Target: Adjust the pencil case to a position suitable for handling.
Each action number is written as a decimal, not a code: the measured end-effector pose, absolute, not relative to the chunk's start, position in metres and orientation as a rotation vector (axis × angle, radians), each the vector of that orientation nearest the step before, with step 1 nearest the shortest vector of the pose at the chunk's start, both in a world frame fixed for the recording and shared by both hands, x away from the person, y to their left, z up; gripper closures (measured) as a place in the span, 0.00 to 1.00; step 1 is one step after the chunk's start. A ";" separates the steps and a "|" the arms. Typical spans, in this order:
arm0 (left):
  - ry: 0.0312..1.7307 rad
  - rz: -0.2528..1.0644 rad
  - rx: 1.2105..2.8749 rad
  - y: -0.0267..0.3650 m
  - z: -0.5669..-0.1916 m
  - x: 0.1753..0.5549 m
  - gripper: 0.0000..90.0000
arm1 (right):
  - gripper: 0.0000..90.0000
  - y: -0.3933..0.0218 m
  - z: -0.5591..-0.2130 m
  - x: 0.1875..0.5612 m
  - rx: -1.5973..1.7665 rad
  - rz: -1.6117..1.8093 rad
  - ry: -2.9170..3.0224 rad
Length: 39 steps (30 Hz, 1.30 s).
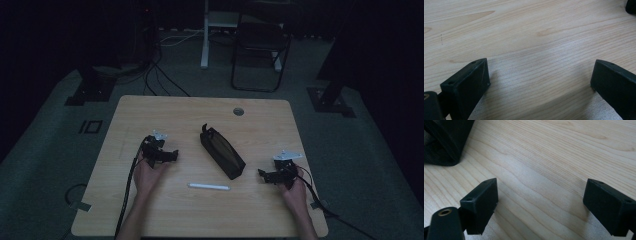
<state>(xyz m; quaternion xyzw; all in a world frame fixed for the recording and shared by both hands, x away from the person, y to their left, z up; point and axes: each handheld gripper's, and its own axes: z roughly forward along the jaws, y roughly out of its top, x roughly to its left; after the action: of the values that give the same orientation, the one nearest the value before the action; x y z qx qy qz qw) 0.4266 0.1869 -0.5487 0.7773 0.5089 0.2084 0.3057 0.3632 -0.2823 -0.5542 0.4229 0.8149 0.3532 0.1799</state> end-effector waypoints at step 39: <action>1.133 0.492 2.115 0.198 -0.517 0.390 0.55 | 0.14 -0.282 -0.554 0.363 1.194 0.998 2.303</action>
<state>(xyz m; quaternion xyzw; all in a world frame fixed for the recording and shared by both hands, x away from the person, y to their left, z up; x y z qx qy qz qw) 0.3904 0.1976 -0.5172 0.8124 0.4352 0.1889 0.3391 0.3632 -0.2823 -0.5541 0.4226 0.8150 0.3532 0.1799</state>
